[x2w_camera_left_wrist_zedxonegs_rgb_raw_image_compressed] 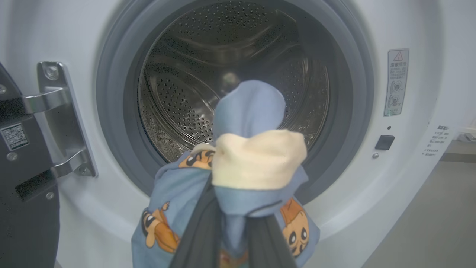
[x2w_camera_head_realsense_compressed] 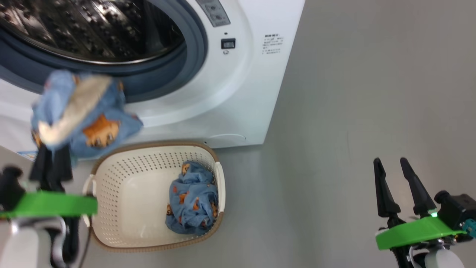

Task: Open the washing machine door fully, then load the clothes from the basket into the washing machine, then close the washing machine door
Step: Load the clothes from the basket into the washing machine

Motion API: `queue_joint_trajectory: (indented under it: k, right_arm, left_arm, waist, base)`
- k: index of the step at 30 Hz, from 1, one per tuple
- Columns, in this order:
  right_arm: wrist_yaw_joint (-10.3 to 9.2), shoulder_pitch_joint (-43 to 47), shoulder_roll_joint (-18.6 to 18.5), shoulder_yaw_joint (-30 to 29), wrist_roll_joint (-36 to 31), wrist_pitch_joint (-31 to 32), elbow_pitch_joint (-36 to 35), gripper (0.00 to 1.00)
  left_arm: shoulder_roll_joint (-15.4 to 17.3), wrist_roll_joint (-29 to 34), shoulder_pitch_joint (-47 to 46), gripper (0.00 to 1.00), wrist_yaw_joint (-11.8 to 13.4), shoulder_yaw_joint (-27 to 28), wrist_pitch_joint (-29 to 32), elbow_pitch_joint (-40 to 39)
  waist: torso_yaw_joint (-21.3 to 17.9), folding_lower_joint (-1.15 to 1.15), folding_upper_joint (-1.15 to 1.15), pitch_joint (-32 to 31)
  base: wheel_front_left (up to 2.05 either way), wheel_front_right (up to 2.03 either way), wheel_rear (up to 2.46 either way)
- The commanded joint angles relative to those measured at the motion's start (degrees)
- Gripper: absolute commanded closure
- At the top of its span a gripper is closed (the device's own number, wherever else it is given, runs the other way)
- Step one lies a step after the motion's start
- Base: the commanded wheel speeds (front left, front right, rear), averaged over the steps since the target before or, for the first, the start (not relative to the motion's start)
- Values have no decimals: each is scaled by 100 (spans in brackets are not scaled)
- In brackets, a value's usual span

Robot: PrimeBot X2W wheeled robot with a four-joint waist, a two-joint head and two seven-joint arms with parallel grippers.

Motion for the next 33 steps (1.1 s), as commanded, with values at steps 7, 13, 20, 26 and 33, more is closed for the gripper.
queue_joint_trajectory:
  k: [7, 13, 20, 26, 33]
  right_arm:
    - [9, -422, 109, 228, 35, -28, -200, 0]
    - [9, -624, 171, 330, 54, -28, -237, 0]
    - [9, -853, 190, 494, 208, -28, -270, 0]
    - [9, -988, 192, 621, 396, -28, -289, 0]
    - [9, -1036, 192, 740, 529, -28, -307, 0]
  left_arm:
    - [558, -172, -1523, 100, -9, -37, -78, 462]
    - [826, -414, -2492, 100, -9, -106, -78, 1418]
    - [1155, -660, -3580, 100, -9, -383, -78, 2749]
    - [1392, -752, -4505, 100, -9, -697, -78, 3794]
    - [1599, -755, -5228, 100, -9, -961, -78, 4187]
  waist:
    - [-336, 0, 0, 628]
    - [-571, 0, 0, 957]
    - [-841, 0, 0, 1325]
    - [-1053, 0, 0, 1513]
    - [-1224, 0, 0, 1619]
  base:
    - [0, 0, 0]
    - [0, 0, 0]
    - [0, 0, 0]
    - [0, 0, 0]
    - [0, 0, 0]
